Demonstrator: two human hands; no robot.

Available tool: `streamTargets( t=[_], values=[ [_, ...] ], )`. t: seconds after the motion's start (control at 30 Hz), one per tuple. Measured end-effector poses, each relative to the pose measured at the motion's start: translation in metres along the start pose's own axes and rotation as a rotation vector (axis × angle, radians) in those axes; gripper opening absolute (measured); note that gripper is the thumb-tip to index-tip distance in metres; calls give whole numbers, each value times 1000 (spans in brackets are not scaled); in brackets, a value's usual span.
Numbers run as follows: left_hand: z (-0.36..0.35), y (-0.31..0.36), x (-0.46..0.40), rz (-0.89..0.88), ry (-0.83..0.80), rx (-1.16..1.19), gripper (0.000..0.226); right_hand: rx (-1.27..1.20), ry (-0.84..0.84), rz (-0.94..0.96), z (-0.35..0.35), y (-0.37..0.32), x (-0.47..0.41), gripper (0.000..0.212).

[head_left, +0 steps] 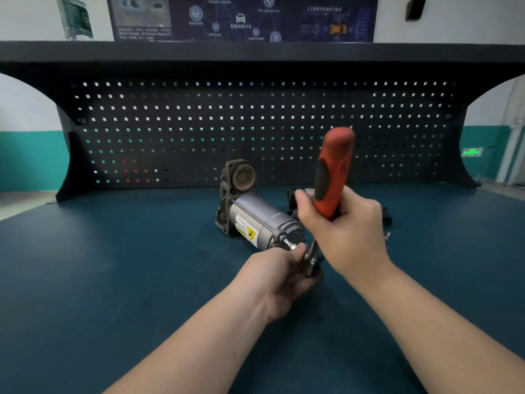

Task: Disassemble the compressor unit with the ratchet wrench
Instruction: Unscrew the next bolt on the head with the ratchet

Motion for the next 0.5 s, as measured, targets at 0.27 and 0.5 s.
streamTargets(
  t=[0.27,0.5],
  values=[
    [-1,0,2,-5,-2,-20,14,-177,142,-1095,10,129,36,26],
    [-1,-3,3,13,-1,23,12,-87,1,-50,6,13,-4,39]
  ],
)
Point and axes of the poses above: each hand's wrist, its own x-axis away from the middle knuckle, its own z-axis out of the back of the hand, y = z × x, the point moved 8 cm from there along -x, towards the middle knuckle, and after that the axes turned 1 degree about z, right-handed, at the moved point
